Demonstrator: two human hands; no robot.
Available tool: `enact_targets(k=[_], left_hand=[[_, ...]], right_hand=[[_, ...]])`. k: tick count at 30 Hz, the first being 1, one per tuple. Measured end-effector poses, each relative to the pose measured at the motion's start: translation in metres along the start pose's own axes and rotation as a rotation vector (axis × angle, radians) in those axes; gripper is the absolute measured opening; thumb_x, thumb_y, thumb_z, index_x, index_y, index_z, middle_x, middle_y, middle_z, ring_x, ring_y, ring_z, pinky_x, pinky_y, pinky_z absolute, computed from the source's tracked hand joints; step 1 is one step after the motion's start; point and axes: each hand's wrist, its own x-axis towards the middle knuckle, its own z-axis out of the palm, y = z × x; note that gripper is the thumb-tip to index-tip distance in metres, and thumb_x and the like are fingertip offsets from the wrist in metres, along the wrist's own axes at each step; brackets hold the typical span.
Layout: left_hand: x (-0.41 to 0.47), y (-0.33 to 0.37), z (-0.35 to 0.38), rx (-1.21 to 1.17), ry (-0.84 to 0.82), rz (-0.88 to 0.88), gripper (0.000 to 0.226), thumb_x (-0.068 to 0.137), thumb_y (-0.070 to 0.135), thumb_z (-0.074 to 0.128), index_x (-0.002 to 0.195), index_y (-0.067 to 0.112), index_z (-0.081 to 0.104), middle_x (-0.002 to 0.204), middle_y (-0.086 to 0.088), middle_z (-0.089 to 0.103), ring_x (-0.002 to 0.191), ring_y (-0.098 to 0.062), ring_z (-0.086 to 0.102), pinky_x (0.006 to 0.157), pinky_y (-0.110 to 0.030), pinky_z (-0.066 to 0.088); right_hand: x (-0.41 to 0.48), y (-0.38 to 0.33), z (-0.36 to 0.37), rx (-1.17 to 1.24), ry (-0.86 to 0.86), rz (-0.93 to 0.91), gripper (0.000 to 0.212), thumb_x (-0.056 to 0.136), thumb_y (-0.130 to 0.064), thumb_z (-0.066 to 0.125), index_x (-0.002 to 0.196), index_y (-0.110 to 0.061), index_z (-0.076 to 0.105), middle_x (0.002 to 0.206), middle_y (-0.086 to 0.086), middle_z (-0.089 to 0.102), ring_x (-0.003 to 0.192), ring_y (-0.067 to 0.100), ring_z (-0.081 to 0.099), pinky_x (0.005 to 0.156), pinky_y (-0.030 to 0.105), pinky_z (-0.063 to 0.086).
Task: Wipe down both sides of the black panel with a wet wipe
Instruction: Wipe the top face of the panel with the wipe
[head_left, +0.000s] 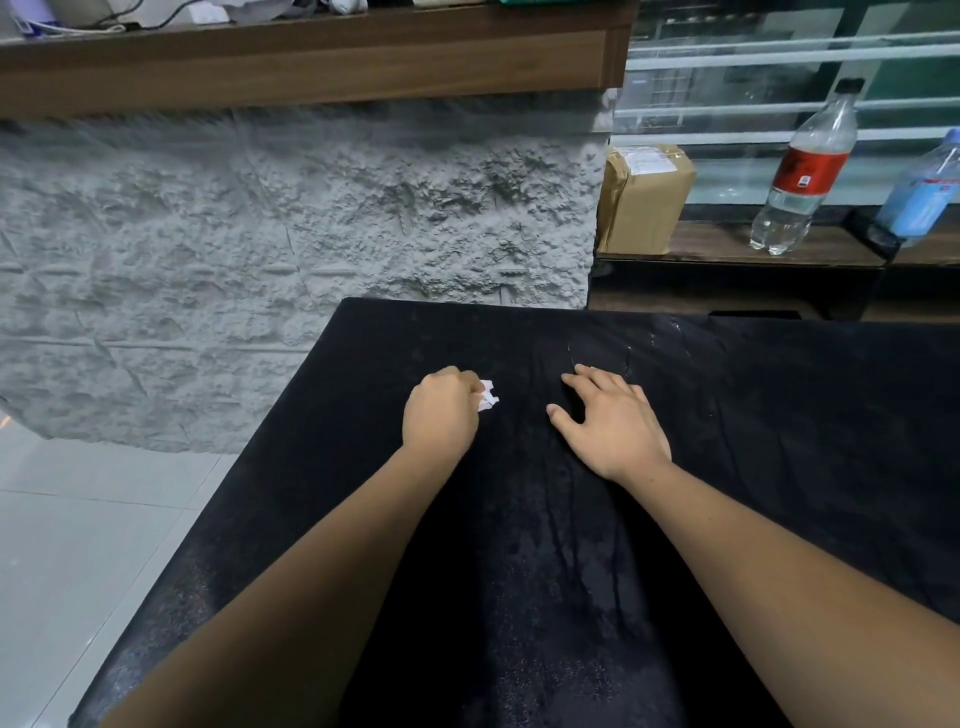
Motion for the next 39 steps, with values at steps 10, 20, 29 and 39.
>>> enact_targets(k=[10,20,29,39], left_hand=[[0.019,-0.069,-0.029,0.035,0.053,-0.143,0.015,0.098,0.017,0.065,0.100,0.020,0.080,0.097,-0.002,0.070,0.088,-0.030,0.067,0.074,-0.038,0.053],[0.029,-0.073,-0.027,0.036,0.136,-0.324,0.016,0.098,0.010,0.062,0.099,0.017,0.077,0.098,-0.007,0.074,0.088,-0.031,0.068,0.073,-0.037,0.052],[0.031,-0.015,0.002,0.057,0.106,-0.225,0.019,0.100,0.011,0.061,0.107,0.016,0.077,0.105,-0.008,0.070,0.092,-0.032,0.068,0.075,-0.040,0.056],[0.037,0.020,0.021,0.042,0.046,-0.026,0.022,0.100,0.007,0.059,0.112,0.017,0.076,0.105,-0.006,0.067,0.090,-0.029,0.066,0.070,-0.036,0.049]], right_hand=[[0.000,0.001,0.001,0.018,0.019,0.003,0.072,0.096,-0.073,0.033,0.154,-0.033,0.047,0.165,-0.010,0.038,0.152,0.011,0.030,0.126,0.038,0.024],[0.002,0.000,0.003,-0.022,0.024,-0.004,0.072,0.096,-0.073,0.031,0.154,-0.032,0.048,0.164,-0.009,0.039,0.151,0.012,0.032,0.124,0.039,0.026],[0.002,-0.001,0.004,-0.035,0.026,-0.002,0.073,0.096,-0.072,0.029,0.154,-0.032,0.048,0.164,-0.009,0.039,0.151,0.013,0.032,0.124,0.039,0.026],[0.002,0.000,0.006,-0.029,0.036,0.002,0.072,0.096,-0.072,0.030,0.153,-0.032,0.048,0.163,-0.009,0.040,0.150,0.012,0.032,0.123,0.039,0.026]])
